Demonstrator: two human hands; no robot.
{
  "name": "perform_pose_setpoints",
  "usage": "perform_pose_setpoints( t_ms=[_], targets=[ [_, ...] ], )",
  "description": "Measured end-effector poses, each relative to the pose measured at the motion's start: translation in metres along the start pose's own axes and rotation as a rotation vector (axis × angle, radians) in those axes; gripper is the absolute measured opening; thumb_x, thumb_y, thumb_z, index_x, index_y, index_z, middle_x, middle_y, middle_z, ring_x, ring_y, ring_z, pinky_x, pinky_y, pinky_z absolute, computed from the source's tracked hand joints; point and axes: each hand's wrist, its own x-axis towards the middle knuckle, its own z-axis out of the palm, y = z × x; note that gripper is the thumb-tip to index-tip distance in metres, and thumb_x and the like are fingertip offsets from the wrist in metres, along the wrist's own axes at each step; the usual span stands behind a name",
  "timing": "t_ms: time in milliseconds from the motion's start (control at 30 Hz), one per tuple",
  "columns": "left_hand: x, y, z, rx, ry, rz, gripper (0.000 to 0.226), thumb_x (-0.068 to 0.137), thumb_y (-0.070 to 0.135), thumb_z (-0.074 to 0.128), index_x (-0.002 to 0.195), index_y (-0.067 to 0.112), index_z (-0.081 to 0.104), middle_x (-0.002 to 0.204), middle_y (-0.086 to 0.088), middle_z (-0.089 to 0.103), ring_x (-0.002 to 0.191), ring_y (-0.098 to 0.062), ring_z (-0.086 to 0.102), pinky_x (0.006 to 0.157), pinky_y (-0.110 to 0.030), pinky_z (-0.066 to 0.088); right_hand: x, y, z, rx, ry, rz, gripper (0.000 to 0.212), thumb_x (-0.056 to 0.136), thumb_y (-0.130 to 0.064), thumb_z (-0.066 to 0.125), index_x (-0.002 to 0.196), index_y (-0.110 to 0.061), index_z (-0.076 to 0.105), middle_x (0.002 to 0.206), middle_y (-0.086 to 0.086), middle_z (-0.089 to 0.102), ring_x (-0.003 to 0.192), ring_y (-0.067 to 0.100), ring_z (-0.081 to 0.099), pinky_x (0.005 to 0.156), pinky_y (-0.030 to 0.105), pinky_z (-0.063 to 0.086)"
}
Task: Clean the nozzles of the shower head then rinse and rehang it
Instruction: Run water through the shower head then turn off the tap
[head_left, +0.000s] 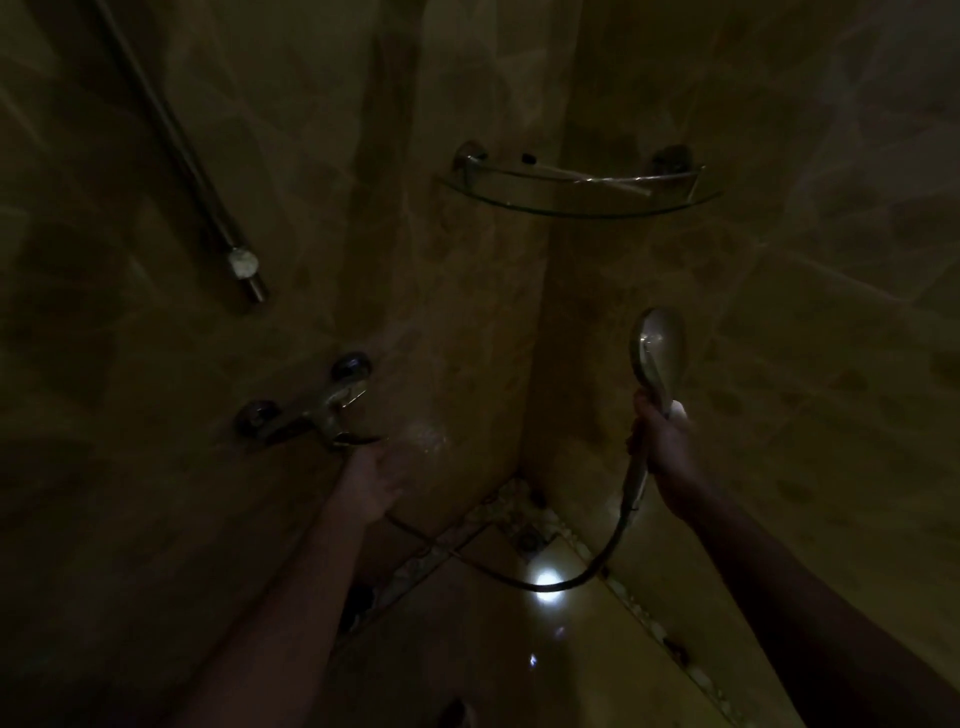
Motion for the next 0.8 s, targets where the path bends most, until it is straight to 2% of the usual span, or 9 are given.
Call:
perform_pose_setpoints(
  t_ms=[167,267,333,400,500,600,633,733,800],
  targets=[
    [0.009,0.004,-0.003,-0.043,0.029,-0.03,0.031,0.101,0.017,0.037,0.076,0.012,0.055,0.046,-0.001,0.069,0.036,-0.015,0.065,0.041,-0.022,0.053,0.003,0.011,0.004,0.017,0.023,0.041,0.018,0.101,-0.028,0.055,0.087,-0.02,0.049,0.072,0.002,0.049,0.062,0.016,0.048,0.058,0.032,0.04],
    [0.012,0.006,-0.004,-0.114,0.045,-0.045,0.032,0.1,0.018,0.037,0.074,0.011,0.054,0.047,-0.004,0.069,0.051,-0.021,0.069,0.051,-0.025,0.054,0.005,0.019,0.004,0.02,0.029,0.057,0.018,0.101,-0.029,0.055,0.087,-0.02,0.049,0.071,0.002,0.049,0.062,0.016,0.047,0.058,0.032,0.039],
    [0.014,0.008,-0.009,-0.179,0.084,-0.012,0.027,0.098,0.017,0.04,0.078,0.01,0.058,0.061,-0.008,0.073,0.073,-0.025,0.065,0.066,-0.033,0.051,0.006,0.025,0.005,0.012,0.025,0.057,0.017,0.101,-0.03,0.056,0.089,-0.02,0.049,0.072,0.002,0.048,0.062,0.016,0.046,0.058,0.032,0.039],
    [0.016,0.007,-0.012,-0.235,0.088,-0.019,0.025,0.097,0.015,0.04,0.081,0.01,0.059,0.073,-0.009,0.072,0.081,-0.026,0.062,0.073,-0.037,0.047,0.006,0.028,0.004,-0.002,0.036,0.055,0.018,0.101,-0.03,0.056,0.088,-0.021,0.047,0.072,0.002,0.046,0.061,0.016,0.044,0.058,0.032,0.039],
    [0.015,0.003,-0.012,-0.186,0.051,-0.03,0.023,0.098,0.014,0.041,0.083,0.014,0.058,0.066,-0.007,0.073,0.076,-0.023,0.059,0.069,-0.036,0.046,0.008,0.032,0.002,-0.025,0.05,0.055,0.021,0.101,-0.03,0.057,0.086,-0.021,0.046,0.071,0.002,0.046,0.06,0.015,0.044,0.057,0.031,0.038],
    [0.009,-0.003,-0.013,-0.13,0.035,-0.018,0.023,0.099,0.015,0.042,0.083,0.013,0.058,0.055,-0.002,0.072,0.073,-0.02,0.057,0.055,-0.027,0.049,0.006,0.038,0.001,-0.059,0.069,0.06,0.021,0.099,-0.033,0.059,0.089,-0.018,0.048,0.071,0.002,0.048,0.06,0.016,0.047,0.057,0.032,0.04],
    [0.006,-0.005,-0.014,-0.118,0.024,-0.012,0.023,0.099,0.016,0.042,0.083,0.014,0.058,0.057,-0.001,0.073,0.073,-0.019,0.057,0.054,-0.027,0.048,0.005,0.038,0.0,-0.058,0.074,0.061,0.021,0.099,-0.033,0.059,0.088,-0.019,0.048,0.071,0.002,0.049,0.061,0.016,0.047,0.057,0.032,0.041],
    [0.002,-0.007,-0.019,-0.117,0.021,0.004,0.022,0.1,0.018,0.044,0.085,0.014,0.059,0.082,-0.007,0.067,0.075,-0.021,0.059,0.062,-0.03,0.043,0.001,0.036,0.004,-0.051,0.083,0.057,0.02,0.101,-0.029,0.056,0.087,-0.018,0.046,0.071,0.002,0.047,0.06,0.015,0.046,0.056,0.03,0.04],
    [-0.001,-0.004,-0.021,-0.106,0.014,0.0,0.02,0.1,0.02,0.045,0.086,0.015,0.059,0.082,-0.006,0.067,0.078,-0.022,0.06,0.063,-0.033,0.043,-0.001,0.033,0.005,-0.056,0.08,0.038,0.021,0.101,-0.028,0.056,0.086,-0.018,0.046,0.071,0.002,0.047,0.06,0.015,0.046,0.056,0.03,0.04]
  ],
)
